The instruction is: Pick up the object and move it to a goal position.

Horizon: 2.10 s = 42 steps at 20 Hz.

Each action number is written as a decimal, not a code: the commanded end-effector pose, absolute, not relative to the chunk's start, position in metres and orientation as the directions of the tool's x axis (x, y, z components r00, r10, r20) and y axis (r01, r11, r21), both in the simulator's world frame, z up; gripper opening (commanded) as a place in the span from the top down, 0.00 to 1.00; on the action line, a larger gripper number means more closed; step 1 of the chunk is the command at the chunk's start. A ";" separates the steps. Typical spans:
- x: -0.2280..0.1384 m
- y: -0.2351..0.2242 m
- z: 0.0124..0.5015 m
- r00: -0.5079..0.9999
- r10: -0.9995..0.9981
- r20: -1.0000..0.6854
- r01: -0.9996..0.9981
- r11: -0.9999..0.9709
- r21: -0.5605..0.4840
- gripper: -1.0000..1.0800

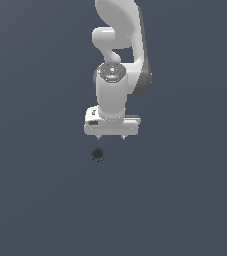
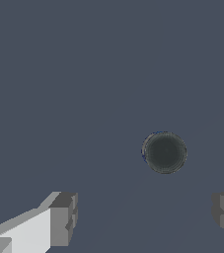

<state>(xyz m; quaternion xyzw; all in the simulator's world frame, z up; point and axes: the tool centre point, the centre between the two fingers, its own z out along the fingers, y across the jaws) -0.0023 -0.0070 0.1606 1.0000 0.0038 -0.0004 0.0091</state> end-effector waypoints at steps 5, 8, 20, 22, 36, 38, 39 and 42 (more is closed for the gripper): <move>0.000 -0.008 0.167 1.000 0.016 0.004 0.016 -1.000 0.023 0.04; 0.003 -0.011 0.178 1.000 0.028 0.011 0.028 -0.999 0.032 0.04; 0.005 -0.014 0.177 0.998 0.058 0.011 0.057 -0.998 0.035 0.04; 0.005 -0.016 0.174 0.997 0.075 0.010 0.075 -0.997 0.035 0.04; 0.007 -0.041 0.132 0.948 0.318 -0.004 0.318 -0.948 0.029 0.04; 0.007 -0.045 0.124 0.932 0.361 -0.006 0.361 -0.932 0.026 0.04; 0.007 -0.047 0.120 0.924 0.383 -0.006 0.383 -0.923 0.025 0.04; 0.006 -0.054 0.108 0.895 0.446 -0.007 0.446 -0.895 0.020 0.04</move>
